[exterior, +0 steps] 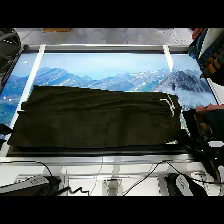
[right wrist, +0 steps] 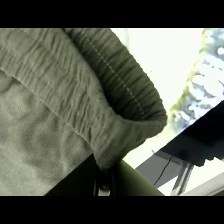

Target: Fold the clothes and pants, and hang the long-sleeved shirts on hangers.

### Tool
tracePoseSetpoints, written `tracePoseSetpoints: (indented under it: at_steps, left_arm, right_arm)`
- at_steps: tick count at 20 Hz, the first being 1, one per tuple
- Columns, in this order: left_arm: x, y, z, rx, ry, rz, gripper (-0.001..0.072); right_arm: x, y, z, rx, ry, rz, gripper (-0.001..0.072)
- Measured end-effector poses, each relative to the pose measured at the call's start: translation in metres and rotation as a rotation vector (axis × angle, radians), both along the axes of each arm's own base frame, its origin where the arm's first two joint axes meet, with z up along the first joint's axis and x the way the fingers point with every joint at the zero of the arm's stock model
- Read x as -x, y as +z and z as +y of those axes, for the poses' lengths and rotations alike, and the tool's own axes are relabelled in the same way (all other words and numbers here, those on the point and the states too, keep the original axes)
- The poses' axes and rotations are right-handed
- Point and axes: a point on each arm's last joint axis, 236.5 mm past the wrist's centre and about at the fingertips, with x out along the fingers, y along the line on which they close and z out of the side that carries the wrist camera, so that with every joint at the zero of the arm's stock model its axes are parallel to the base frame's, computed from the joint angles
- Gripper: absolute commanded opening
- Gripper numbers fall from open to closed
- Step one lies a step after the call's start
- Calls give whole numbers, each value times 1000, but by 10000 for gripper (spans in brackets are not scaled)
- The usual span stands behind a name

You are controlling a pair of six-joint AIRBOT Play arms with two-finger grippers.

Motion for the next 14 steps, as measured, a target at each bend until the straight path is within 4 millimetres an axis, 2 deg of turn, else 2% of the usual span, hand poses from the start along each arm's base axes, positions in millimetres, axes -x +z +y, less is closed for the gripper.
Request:
tracePoseSetpoints:
  at_steps: [3, 9, 10, 11, 12, 13, 14]
  left_arm:
    - [16, -11, -2, 22, 14, 26, 702]
    - [37, -52, -20, 55, 44, 66, 698]
    - [38, -56, -20, 50, 52, 63, 610]
    - [39, -59, -20, 45, 58, 63, 454]
    - [39, -62, -16, 26, 62, 61, 330]
    - [37, -64, -14, 13, 63, 51, 276]
    - [34, -65, -12, 4, 69, 35, 271]
  right_arm:
    - [-2, 1, -2, 8, -2, -12, 30]
    - [-4, 3, -2, 9, -6, -22, 30]
    - [-5, 3, -2, 6, -9, -24, 30]
    - [-6, 4, -2, 3, -12, -27, 30]
    - [-6, 4, -1, 1, -12, -28, 30]
    - [-6, 4, -1, -3, -12, -28, 30]
    - [-6, 4, 0, -6, -10, -28, 30]
